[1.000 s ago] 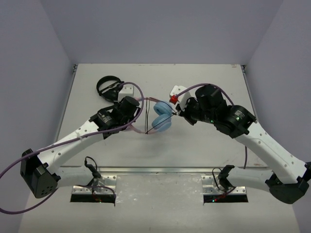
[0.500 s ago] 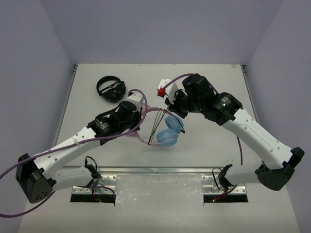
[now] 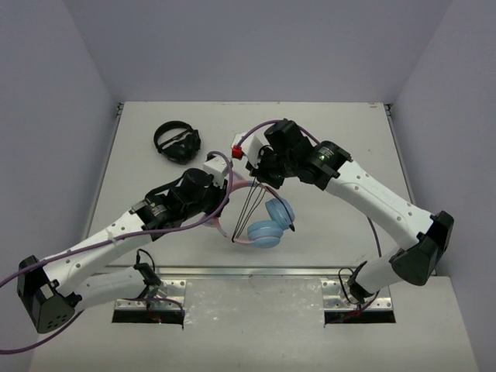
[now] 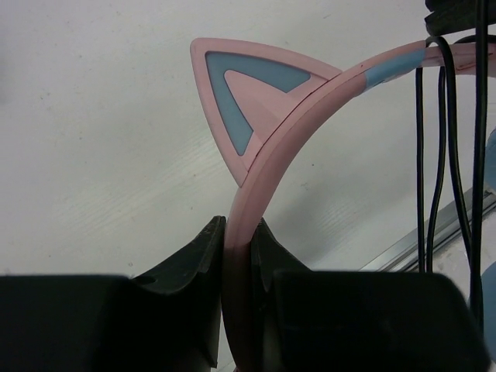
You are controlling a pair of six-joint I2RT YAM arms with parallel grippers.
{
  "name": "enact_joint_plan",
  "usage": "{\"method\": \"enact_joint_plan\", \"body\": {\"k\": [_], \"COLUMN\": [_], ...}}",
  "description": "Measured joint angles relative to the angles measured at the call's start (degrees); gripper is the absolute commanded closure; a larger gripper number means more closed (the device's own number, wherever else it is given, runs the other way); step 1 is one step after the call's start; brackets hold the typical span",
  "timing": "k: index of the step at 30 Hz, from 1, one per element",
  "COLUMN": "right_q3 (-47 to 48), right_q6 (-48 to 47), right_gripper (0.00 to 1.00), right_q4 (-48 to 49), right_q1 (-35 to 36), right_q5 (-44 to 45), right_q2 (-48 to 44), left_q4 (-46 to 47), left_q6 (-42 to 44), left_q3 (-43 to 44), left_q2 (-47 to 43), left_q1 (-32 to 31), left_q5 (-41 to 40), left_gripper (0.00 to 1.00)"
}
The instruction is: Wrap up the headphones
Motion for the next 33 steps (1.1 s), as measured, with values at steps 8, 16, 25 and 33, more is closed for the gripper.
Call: {"method": "enact_joint_plan", "body": {"k": [8,16,25,33], "right_q3": [-0.24,-2.45,-3.78,-7.82], "right_q6": [0.07,0.04,0.07,0.33], "right_gripper": [0.99,0.99,0.99,0.99], "right_q4": [0.46,2.75,4.63,9.35], "right_q1": [-1.4,-3.13,-5.01,-7.08], "right_q5": [-1.09,-2.47,-3.45,-5.01], "right_q2": [0.52,0.5,0.02,-4.33], "left_q4": [-0.09,0.26,-0.04,0.28], "left_q6": [1.53,3.39,3.98,2.1], "left_q3": [0.02,0.79,2.27,4.76], "left_q2": [-0.72,-2.91,-2.91,-1.81], "left_q1": [0.0,0.0,-0.13,-1.14], "left_q5": [-0.72,-2.8,-9.16,-11.32], "left_gripper": [0.99,1.0,1.0,1.0]}}
